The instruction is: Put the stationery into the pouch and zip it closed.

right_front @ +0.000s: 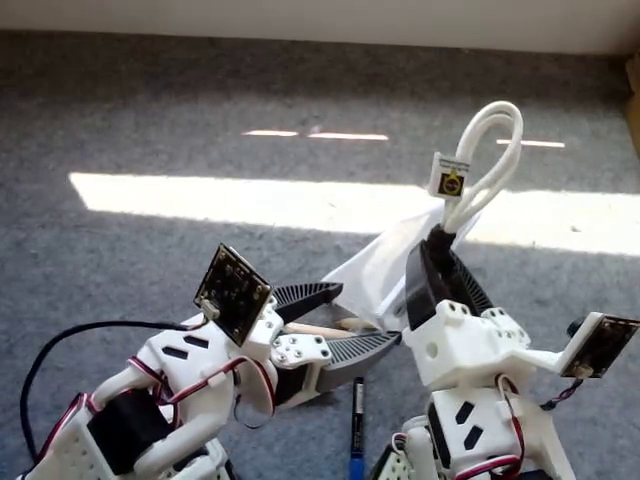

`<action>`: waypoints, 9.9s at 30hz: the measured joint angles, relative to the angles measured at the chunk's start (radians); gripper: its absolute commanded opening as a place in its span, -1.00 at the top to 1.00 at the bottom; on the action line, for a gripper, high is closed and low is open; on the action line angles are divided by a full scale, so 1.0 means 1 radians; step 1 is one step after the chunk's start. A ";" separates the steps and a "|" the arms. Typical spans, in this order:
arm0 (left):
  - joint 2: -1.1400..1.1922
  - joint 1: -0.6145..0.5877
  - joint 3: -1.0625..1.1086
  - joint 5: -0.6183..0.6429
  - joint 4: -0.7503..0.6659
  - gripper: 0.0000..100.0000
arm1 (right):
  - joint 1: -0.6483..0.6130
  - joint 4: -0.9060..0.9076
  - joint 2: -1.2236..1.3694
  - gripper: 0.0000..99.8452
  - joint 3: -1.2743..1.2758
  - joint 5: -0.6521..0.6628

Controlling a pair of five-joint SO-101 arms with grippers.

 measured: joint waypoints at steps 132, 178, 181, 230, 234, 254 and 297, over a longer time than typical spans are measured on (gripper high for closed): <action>-0.018 -0.091 0.048 -0.385 0.114 0.99 | 0.219 0.074 -0.091 0.99 -0.152 0.155; -0.009 -0.572 0.054 -0.786 -0.064 0.98 | -0.132 -0.763 0.132 0.99 0.345 0.152; -0.011 -0.574 0.074 -0.787 -0.058 0.90 | -0.167 -0.706 0.100 0.99 0.354 0.150; -0.006 -0.784 0.038 -0.543 0.345 0.99 | -0.181 -0.417 -0.110 0.49 0.365 0.150; -0.006 -0.830 0.038 -0.539 0.345 0.99 | -0.181 -0.371 -0.110 0.49 0.365 0.180; 0.003 -1.137 -0.029 -0.535 0.347 0.99 | 0.044 -0.362 -0.112 0.49 0.365 0.227; 0.008 -1.108 0.008 -0.235 0.187 0.99 | 0.043 -0.328 0.245 0.49 0.367 0.348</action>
